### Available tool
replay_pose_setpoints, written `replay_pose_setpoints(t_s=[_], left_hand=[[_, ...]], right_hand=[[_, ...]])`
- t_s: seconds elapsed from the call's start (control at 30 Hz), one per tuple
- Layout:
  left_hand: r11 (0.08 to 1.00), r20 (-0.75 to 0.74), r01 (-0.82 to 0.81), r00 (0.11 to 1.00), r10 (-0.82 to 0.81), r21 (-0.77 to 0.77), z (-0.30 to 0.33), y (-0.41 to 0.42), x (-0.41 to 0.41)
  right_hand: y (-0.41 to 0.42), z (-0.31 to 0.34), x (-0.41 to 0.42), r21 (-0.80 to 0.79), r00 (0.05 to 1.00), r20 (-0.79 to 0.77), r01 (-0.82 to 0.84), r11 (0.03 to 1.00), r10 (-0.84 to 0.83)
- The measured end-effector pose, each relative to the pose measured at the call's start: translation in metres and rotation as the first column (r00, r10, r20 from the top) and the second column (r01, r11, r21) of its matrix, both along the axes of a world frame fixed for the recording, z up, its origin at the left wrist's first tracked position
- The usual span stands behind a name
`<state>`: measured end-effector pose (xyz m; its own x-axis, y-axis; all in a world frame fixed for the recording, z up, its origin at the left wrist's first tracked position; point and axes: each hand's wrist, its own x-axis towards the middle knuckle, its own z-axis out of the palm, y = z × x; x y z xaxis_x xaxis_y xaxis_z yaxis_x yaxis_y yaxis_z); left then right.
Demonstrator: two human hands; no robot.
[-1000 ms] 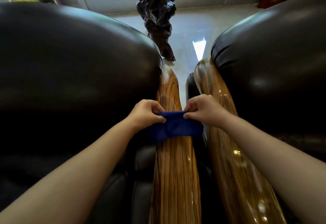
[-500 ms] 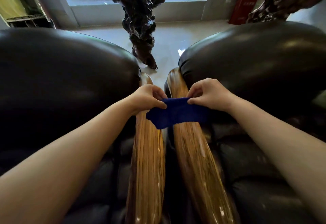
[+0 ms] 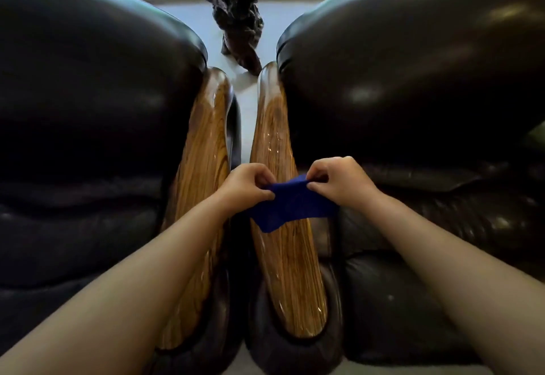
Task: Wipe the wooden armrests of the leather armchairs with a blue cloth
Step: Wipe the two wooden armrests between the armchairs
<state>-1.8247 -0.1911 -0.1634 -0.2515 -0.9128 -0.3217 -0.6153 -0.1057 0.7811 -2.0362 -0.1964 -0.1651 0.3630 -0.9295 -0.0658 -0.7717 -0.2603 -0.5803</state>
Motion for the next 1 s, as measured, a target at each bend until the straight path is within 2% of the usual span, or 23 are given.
replay_pose_setpoints(t_s=[0.2,0.3,0.47,0.57,0.67,0.73,0.8,0.93,1.0], left_hand=[[0.99,0.086,0.054,0.995,-0.043,-0.129,-0.076,0.006,-0.015],[0.97,0.199,0.116,0.977,-0.074,-0.213,-0.107,0.015,-0.019],[0.914,0.295,0.172,0.954,-0.06,-0.368,-0.132,0.038,-0.017],[0.843,0.3,0.093,0.95,0.083,-0.529,-0.139,0.052,-0.021],[0.836,0.378,0.023,0.898,0.224,-0.549,-0.148,0.056,-0.041],[0.851,0.434,0.005,0.862,0.263,-0.525,-0.16,0.049,-0.055],[0.861,0.475,-0.028,0.825,0.307,-0.507,-0.172,0.038,-0.062],[0.864,0.513,-0.079,0.777,0.365,-0.496,-0.193,0.025,-0.061],[0.849,0.495,-0.099,0.775,0.393,-0.518,-0.195,0.022,-0.059]], right_hand=[[0.011,-0.095,-0.009,-0.057,0.998,0.016,0.059,0.997,-0.058],[0.019,-0.132,-0.009,-0.064,0.997,-0.006,0.08,0.995,-0.081],[0.033,-0.155,-0.006,-0.089,0.991,0.084,0.111,0.99,-0.103],[0.041,-0.157,-0.003,-0.095,0.975,0.182,0.144,0.985,-0.125],[0.047,-0.164,0.003,-0.161,0.95,0.241,0.24,0.957,-0.198],[0.043,-0.169,0.013,-0.26,0.929,0.216,0.35,0.9,-0.299],[0.033,-0.172,0.025,-0.286,0.901,0.164,0.433,0.855,-0.401],[0.019,-0.193,0.045,-0.246,0.901,-0.013,0.418,0.874,-0.434],[0.017,-0.2,0.05,-0.238,0.886,-0.032,0.442,0.865,-0.462]])
